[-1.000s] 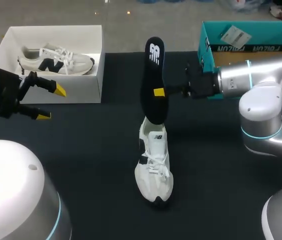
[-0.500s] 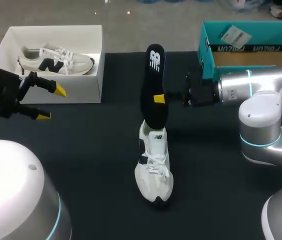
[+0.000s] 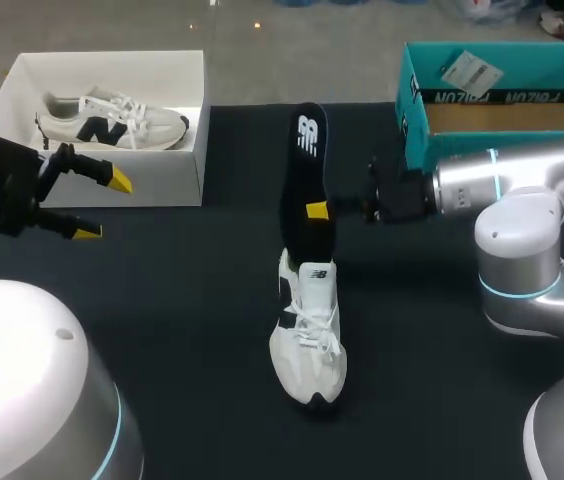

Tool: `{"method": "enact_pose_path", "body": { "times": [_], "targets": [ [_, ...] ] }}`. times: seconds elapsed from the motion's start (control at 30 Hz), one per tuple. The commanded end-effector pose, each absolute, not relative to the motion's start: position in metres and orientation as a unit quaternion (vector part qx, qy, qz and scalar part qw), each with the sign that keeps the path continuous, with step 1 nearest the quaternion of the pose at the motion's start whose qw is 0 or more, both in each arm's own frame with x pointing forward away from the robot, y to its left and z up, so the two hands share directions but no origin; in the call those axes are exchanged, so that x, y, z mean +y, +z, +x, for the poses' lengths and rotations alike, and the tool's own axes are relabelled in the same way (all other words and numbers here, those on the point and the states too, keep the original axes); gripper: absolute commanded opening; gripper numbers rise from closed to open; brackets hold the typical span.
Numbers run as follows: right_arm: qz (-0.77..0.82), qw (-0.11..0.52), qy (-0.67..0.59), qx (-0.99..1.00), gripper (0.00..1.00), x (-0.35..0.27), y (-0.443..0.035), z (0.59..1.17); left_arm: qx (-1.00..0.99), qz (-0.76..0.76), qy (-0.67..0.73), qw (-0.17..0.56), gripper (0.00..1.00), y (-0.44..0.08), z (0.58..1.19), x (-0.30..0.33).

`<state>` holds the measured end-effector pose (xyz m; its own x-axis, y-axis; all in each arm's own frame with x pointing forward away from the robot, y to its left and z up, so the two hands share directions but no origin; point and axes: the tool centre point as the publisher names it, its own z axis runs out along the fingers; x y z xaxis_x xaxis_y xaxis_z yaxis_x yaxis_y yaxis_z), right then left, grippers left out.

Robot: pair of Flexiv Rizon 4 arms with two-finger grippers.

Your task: Take the shoe out of the shoebox, open the shoe tongue, remove and reinsert the insole, then place the shoe into the shoebox

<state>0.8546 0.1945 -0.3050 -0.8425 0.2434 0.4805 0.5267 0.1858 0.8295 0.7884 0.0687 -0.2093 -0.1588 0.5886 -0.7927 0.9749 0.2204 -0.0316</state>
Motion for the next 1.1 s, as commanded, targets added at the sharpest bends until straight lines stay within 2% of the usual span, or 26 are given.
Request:
{"method": "enact_pose_path", "body": {
  "times": [0.03,1.1],
  "targets": [
    [-0.265,0.121,-0.586,-0.756,0.00,0.199,-0.311,0.850,0.706,0.555,-0.285,0.335,1.00,-0.209,0.788,0.068],
    [-0.307,0.138,-0.554,-0.761,0.00,0.195,-0.348,0.807,0.706,0.555,-0.285,0.335,1.00,-0.209,0.788,0.068]
  ]
}}
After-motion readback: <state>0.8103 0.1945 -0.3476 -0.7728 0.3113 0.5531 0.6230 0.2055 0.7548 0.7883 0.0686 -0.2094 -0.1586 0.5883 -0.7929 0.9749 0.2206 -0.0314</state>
